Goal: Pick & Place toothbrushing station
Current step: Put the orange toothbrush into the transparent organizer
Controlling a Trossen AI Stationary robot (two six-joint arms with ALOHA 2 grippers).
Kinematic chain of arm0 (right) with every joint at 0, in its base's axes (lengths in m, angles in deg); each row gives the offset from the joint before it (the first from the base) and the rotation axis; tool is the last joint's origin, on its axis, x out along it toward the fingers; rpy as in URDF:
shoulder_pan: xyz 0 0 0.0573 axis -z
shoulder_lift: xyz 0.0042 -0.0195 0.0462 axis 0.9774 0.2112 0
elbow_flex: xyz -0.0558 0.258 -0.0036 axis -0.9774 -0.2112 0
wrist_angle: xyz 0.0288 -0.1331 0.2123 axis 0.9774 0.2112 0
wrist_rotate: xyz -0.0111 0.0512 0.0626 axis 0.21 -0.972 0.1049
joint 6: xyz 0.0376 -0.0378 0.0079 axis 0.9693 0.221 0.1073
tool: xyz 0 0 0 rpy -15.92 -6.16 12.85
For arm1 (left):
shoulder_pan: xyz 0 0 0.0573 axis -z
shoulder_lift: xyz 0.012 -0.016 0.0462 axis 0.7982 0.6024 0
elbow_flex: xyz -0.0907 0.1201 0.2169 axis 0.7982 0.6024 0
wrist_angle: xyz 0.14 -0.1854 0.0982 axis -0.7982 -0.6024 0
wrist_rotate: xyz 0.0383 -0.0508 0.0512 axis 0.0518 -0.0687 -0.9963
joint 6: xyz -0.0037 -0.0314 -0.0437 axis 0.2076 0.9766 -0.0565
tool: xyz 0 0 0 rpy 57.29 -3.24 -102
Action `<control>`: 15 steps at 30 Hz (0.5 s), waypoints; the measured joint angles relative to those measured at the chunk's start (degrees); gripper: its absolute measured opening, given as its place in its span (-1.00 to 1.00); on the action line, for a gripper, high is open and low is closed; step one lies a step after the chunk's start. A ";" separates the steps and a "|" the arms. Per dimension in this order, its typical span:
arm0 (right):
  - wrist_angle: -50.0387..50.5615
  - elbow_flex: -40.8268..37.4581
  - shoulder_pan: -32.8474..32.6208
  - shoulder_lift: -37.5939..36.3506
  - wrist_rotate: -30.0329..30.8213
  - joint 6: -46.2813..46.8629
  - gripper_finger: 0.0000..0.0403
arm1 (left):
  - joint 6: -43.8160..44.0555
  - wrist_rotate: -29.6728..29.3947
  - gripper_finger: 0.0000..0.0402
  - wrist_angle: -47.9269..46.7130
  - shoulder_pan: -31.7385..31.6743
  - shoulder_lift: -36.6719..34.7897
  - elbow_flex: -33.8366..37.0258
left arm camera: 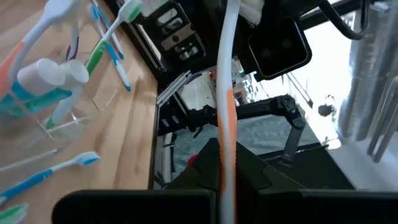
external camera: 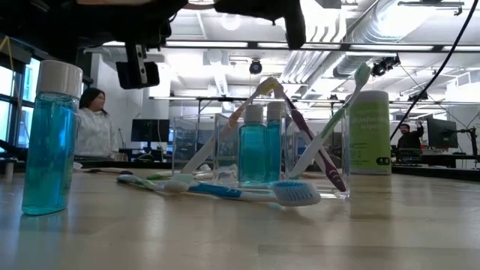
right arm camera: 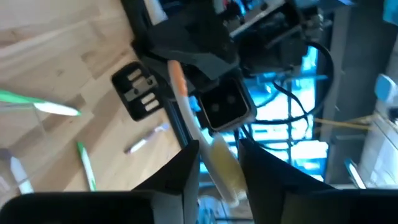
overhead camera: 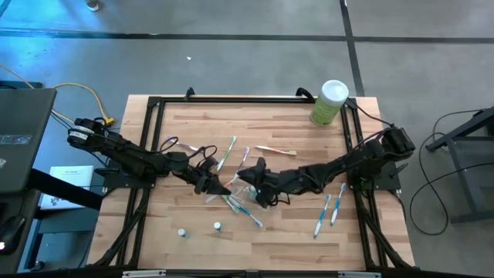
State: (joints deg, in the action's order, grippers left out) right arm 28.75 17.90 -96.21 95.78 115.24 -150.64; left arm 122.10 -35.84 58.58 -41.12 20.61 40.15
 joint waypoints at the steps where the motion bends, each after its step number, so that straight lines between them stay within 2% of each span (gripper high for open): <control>1: -0.22 0.00 -0.75 0.00 1.74 0.01 -0.48 | -0.98 0.07 -0.97 0.00 0.00 0.00 0.00; 8: -0.65 0.08 -4.82 0.00 13.48 4.34 -0.45 | -11.32 0.21 -0.97 -0.74 -1.05 -1.10 0.11; 15: -0.63 0.09 -5.88 -1.51 32.29 10.55 -0.49 | -23.90 -1.44 -0.97 -0.39 -1.22 -3.82 0.11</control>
State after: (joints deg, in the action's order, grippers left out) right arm 28.13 17.99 -102.09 94.27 147.54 -140.09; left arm 98.20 -37.28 58.20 -42.34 16.78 40.26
